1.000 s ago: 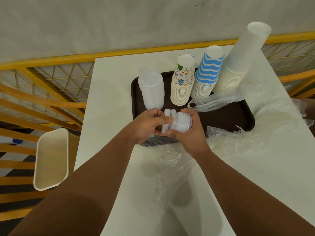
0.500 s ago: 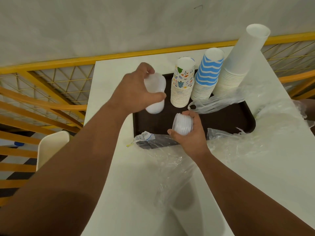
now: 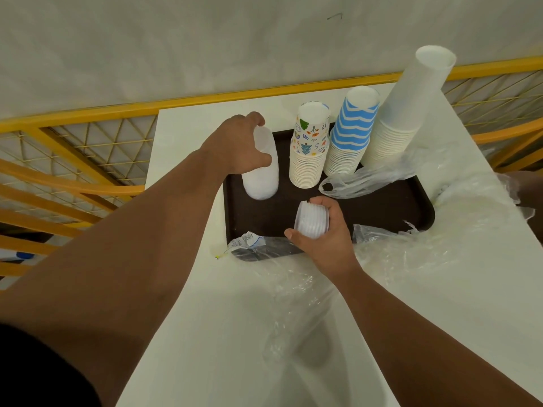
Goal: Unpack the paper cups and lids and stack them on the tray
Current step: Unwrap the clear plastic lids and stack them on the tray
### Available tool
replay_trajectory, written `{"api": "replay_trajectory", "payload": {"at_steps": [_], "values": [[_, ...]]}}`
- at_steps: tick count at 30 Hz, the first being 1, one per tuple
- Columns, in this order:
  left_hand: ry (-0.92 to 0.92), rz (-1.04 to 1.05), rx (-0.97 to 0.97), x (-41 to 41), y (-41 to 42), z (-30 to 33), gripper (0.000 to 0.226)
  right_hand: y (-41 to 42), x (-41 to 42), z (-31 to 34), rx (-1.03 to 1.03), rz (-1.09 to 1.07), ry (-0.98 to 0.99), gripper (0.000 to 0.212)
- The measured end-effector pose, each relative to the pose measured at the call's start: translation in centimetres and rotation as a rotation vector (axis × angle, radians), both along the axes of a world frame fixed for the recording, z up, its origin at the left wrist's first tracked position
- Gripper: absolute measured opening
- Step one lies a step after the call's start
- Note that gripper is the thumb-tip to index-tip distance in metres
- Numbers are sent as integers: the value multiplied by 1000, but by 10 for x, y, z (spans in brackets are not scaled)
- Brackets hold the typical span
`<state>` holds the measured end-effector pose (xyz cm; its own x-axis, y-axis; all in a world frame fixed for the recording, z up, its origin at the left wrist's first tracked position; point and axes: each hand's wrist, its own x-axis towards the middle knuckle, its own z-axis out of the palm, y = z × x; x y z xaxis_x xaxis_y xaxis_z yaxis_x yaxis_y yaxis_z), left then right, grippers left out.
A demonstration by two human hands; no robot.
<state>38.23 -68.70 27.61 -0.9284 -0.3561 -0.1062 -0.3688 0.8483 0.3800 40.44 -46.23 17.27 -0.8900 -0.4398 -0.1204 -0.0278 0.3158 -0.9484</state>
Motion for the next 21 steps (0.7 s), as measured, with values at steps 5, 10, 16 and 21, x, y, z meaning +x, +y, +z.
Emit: {"api": "replay_trajectory", "payload": {"at_steps": [5,10,16,21], "values": [[-20,3,23,1,0,-1,82,-1,1,2,-7,-1,-14,71],[-50,-15,6,0,-1,-3,88,0,2,3,-27,0,-19,71],[343,34,-37,19,22,12,73,0,3,4,-64,0,-56,70],[460,138,246,64,88,-9,22,0,4,5,-148,2,-75,67]]}}
